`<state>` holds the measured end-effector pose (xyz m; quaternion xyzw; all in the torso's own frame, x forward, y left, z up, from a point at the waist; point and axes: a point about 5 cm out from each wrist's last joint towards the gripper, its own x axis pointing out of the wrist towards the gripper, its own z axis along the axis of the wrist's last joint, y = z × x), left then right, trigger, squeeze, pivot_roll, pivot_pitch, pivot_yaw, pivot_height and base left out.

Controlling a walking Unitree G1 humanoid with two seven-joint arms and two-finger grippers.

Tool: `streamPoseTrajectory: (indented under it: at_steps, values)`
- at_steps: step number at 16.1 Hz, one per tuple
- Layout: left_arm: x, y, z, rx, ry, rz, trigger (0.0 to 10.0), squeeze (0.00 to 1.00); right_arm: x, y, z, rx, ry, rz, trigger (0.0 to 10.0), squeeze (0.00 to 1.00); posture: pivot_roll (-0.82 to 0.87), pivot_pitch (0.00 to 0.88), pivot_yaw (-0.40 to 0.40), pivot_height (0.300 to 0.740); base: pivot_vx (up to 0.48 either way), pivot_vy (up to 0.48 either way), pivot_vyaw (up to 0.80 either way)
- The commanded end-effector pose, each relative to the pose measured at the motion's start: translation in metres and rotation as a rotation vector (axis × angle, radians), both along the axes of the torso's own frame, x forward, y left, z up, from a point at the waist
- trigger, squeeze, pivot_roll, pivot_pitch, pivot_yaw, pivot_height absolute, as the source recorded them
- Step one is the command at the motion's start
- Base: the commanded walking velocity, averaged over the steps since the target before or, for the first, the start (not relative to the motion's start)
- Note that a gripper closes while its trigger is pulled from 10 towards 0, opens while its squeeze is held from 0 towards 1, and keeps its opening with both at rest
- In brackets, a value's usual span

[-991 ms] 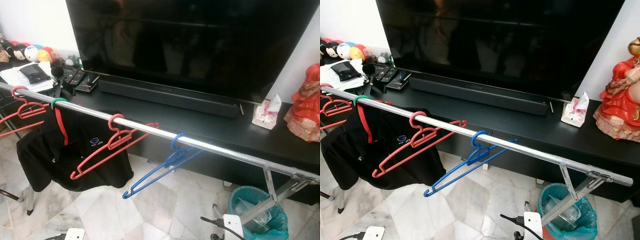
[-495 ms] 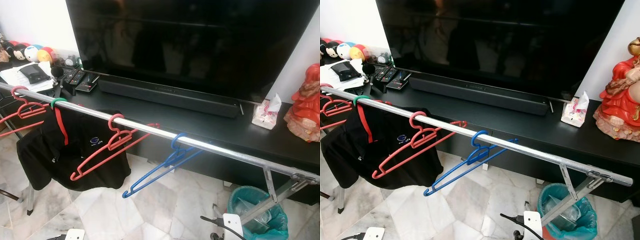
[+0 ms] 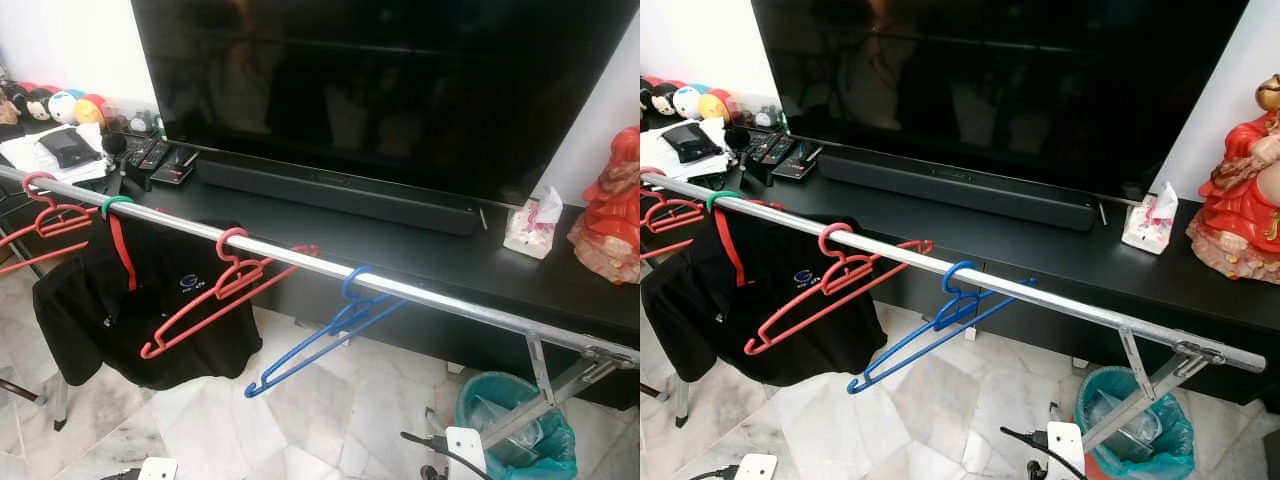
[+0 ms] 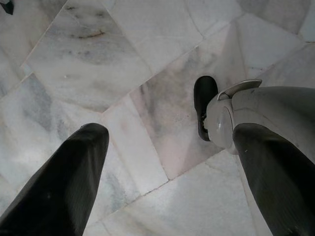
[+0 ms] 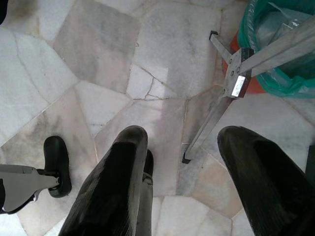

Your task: Hang hanger

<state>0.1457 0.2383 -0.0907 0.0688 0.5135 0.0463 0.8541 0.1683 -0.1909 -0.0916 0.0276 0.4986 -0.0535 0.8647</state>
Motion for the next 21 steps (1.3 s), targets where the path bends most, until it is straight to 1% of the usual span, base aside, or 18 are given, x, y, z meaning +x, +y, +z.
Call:
streamPoseTrajectory:
  at_steps: [1, 8, 10, 13, 15, 16, 18, 21]
  values:
    - [-0.001, -0.003, -0.001, 0.004, 0.004, -0.005, 10.0, 0.0, 0.003, -0.001, 0.001, -0.001, -0.013, -0.013, 10.0, 0.0, 0.13, 0.0, -0.058, 0.74, 0.0, 0.0, 0.0]
    - [0.005, -0.014, -0.002, -0.008, 0.002, -0.017, 10.0, 0.0, 0.001, -0.002, 0.001, -0.005, -0.011, -0.016, 10.0, 0.0, 0.1, 0.0, -0.044, 0.74, 0.0, 0.0, 0.0]
    - [0.002, -0.01, -0.002, -0.004, 0.008, -0.016, 10.0, 0.0, 0.0, -0.002, 0.0, -0.005, -0.008, -0.015, 10.0, 0.0, 0.09, 0.0, -0.044, 0.74, 0.0, 0.0, 0.0]
    - [-0.008, -0.001, -0.003, 0.005, 0.025, -0.014, 10.0, 0.0, -0.002, -0.002, 0.0, -0.005, -0.003, -0.015, 10.0, 0.0, 0.09, 0.0, -0.043, 0.74, 0.0, 0.0, 0.0]
    - [-0.01, 0.001, -0.003, 0.009, 0.03, -0.014, 10.0, 0.0, -0.002, -0.002, -0.001, -0.005, -0.002, -0.014, 10.0, 0.0, 0.09, 0.0, -0.044, 0.74, 0.0, 0.0, 0.0]
    - [-0.01, 0.001, -0.003, 0.009, 0.03, -0.014, 10.0, 0.0, -0.003, -0.002, -0.001, -0.005, -0.002, -0.014, 10.0, 0.0, 0.09, 0.0, -0.046, 0.74, 0.0, 0.0, 0.0]
    - [-0.008, -0.004, -0.004, 0.005, 0.028, -0.021, 10.0, 0.0, -0.004, -0.002, -0.001, -0.006, 0.002, -0.012, 10.0, 0.0, 0.09, 0.0, -0.049, 0.74, -0.249, 0.0, 0.0]
    - [-0.008, -0.003, -0.004, 0.006, 0.029, -0.023, 10.0, 0.0, -0.005, -0.002, -0.002, -0.008, 0.005, -0.008, 10.0, 0.0, 0.1, 0.0, -0.051, 0.74, -0.263, 0.0, 0.0]
